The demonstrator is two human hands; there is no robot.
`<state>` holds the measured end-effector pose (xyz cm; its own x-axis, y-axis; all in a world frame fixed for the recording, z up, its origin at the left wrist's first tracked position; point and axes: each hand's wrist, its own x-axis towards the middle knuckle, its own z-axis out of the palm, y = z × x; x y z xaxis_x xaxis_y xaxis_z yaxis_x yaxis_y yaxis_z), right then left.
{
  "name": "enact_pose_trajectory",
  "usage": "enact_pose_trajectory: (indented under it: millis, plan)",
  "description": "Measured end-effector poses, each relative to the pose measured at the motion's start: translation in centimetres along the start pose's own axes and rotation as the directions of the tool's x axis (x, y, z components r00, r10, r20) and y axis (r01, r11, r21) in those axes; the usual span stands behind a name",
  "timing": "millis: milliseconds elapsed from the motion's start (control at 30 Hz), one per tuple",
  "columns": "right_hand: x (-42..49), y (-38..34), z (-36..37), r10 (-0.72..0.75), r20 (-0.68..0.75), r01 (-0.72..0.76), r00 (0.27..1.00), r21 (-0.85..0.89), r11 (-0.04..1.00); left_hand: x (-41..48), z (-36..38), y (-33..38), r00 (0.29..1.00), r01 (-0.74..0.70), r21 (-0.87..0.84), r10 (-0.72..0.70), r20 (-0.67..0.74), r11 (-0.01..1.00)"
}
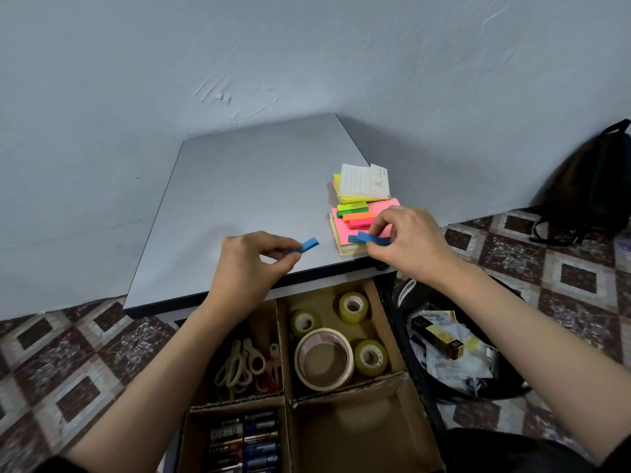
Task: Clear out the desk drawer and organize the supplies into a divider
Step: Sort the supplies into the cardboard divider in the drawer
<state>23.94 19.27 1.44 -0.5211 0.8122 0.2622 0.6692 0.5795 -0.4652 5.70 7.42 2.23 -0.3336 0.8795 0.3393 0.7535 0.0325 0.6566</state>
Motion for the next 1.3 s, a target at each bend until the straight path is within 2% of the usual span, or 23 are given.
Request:
enact_pose_trajectory:
  millis: [133, 433, 767, 900, 967, 1033, 1100, 1200, 1300]
  plan:
    - [-0.9, 0.5, 0.1, 0.020, -0.023, -0.018, 1.000, 0.087, 0.996, -0.5, 0.4, -0.3, 1.000, -0.007, -0.016, 0.007, 0.018, 1.000]
    - [0.7, 0.9, 0.6, -0.066, 0.008, 0.066, 0.998, -0.063, 0.996, -0.7, 1.0, -0.2, 0.999, -0.019, -0.007, 0.019, 0.036, 1.000]
    - [0.5, 1.5, 0.8, -0.076, -0.043, 0.076, 0.996, -0.009, 0.997, -1.2, 1.8, -0.5, 0.997, 0.032, -0.051, -0.028, 0.068, 0.998]
    - [-0.4, 0.8, 0.6, -0.065, -0.055, 0.070, 0.996, 0.106, 0.992, -2.3, 2.3, -0.2, 0.989, 0.051, -0.090, -0.038, 0.142, 0.995]
    - [-1.6, 0.2, 0.8, -0.055, -0.045, 0.064, 0.997, 0.222, 0.973, -4.0, 2.4, 0.0, 0.981, -0.022, -0.057, 0.033, 0.193, 0.998]
    - [-3.2, -0.1, 1.5, -0.056, 0.009, 0.051, 0.998, 0.301, 0.952, -6.2, 2.4, 0.0, 0.956, -0.158, -0.024, 0.159, 0.248, 0.987]
    - [-4.8, 0.1, 2.9, -0.059, 0.086, 0.026, 0.995, 0.338, 0.941, -8.8, 2.8, -0.7, 0.921, -0.203, -0.011, 0.195, 0.337, 0.979]
    - [-6.3, 0.3, 4.9, -0.051, 0.178, -0.011, 0.983, 0.330, 0.944, -12.8, 4.2, -2.9, 0.853, -0.140, 0.034, 0.103, 0.512, 0.990]
    - [-6.5, 0.3, 5.7, -0.055, 0.229, -0.021, 0.972, 0.317, 0.948, -15.3, 5.8, -4.0, 0.756, -0.169, 0.099, 0.065, 0.651, 0.981]
